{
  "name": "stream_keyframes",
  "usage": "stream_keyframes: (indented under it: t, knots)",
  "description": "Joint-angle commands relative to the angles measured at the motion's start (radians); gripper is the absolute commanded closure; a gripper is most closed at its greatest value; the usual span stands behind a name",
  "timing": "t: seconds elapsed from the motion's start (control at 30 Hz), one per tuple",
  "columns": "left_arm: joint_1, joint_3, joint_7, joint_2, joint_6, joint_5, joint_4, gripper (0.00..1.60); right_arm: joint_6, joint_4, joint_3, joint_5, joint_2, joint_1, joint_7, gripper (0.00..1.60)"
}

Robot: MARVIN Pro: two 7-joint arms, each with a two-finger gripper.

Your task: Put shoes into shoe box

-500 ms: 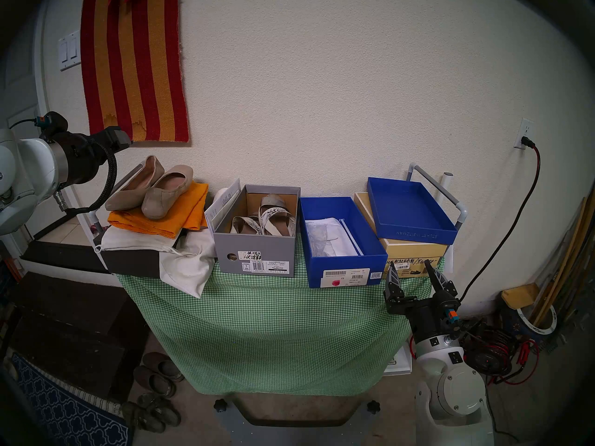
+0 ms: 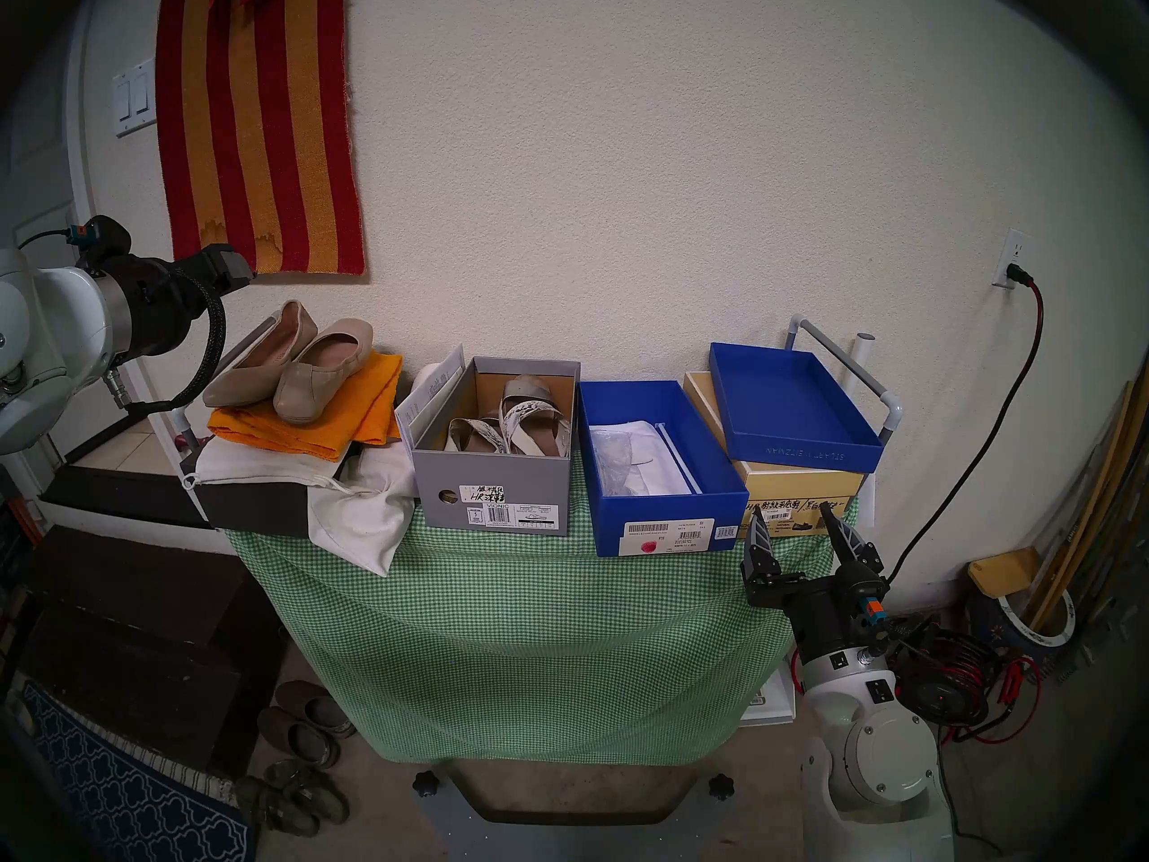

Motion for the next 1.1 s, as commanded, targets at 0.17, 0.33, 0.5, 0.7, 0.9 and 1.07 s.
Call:
stream_keyframes:
  t: [0.17, 0.33, 0.5, 0.7, 0.9, 1.07]
  knots:
    - [-0.001, 0.002, -0.001, 0.003, 0.001, 0.000, 0.001, 0.00, 0.000, -0.001, 0.000, 0.001, 0.000, 0.000, 0.000, 0.00]
    - [-0.002, 0.003, -0.001, 0.003, 0.001, 0.000, 0.001, 0.00, 0.000, -0.001, 0.000, 0.001, 0.000, 0.000, 0.000, 0.00]
    - [-0.003, 0.004, 0.000, 0.004, 0.002, 0.001, 0.001, 0.00, 0.000, -0.001, 0.000, 0.001, 0.000, 0.000, 0.000, 0.00]
    - [-0.005, 0.005, 0.001, 0.005, 0.002, 0.001, 0.001, 0.00, 0.000, -0.001, 0.000, 0.001, 0.000, 0.000, 0.000, 0.00]
    - [-0.007, 0.006, 0.001, 0.006, 0.003, 0.002, 0.001, 0.00, 0.000, -0.001, 0.000, 0.001, 0.000, 0.000, 0.000, 0.00]
    - [0.023, -0.048, 0.023, 0.061, 0.064, 0.023, 0.054, 0.00, 0.000, -0.001, 0.000, 0.001, 0.000, 0.000, 0.000, 0.00]
